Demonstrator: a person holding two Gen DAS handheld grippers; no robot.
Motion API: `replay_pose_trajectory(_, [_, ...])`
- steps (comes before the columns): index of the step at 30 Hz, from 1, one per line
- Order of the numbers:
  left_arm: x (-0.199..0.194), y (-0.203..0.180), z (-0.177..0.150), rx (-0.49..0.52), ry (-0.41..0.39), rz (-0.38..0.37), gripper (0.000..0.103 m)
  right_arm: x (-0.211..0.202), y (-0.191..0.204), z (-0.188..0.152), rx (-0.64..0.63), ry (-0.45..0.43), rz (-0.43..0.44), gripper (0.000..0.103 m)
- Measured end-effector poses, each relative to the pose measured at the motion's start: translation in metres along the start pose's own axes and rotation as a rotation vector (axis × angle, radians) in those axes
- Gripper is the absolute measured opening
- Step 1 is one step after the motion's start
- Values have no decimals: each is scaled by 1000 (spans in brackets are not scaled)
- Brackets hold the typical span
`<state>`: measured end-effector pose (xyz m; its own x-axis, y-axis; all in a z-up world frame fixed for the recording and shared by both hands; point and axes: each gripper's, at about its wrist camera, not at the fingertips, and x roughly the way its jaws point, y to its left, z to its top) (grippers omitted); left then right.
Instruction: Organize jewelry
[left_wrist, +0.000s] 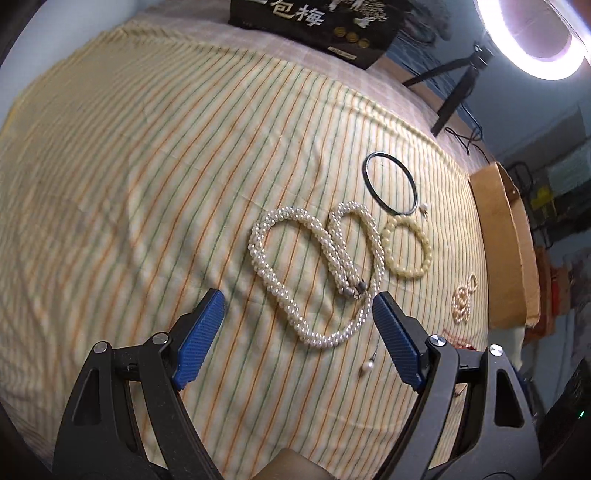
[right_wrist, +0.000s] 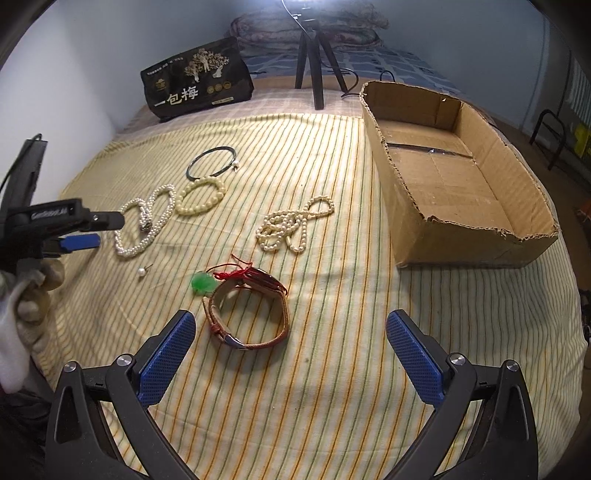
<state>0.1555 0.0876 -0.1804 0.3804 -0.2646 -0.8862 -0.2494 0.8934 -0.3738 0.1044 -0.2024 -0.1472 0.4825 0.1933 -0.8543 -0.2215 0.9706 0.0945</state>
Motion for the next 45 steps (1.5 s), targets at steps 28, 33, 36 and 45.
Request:
replay_pose_trajectory(28, [43,-62,-8,243,-52,294,90,33,28,-3,-126,77,-19,102])
replay_pose_trajectory(33, [49,-67,1,263,-77,309,84,32,25,0,-103,73,-7,102])
replay_pose_trajectory(36, [46,-66,6,265,-99,317,71,28,21,3,-69,65,16,102])
replay_pose_trajectory(45, [39,-56,16,239,-131,310,28,36,28,2,-103,89,-8,102])
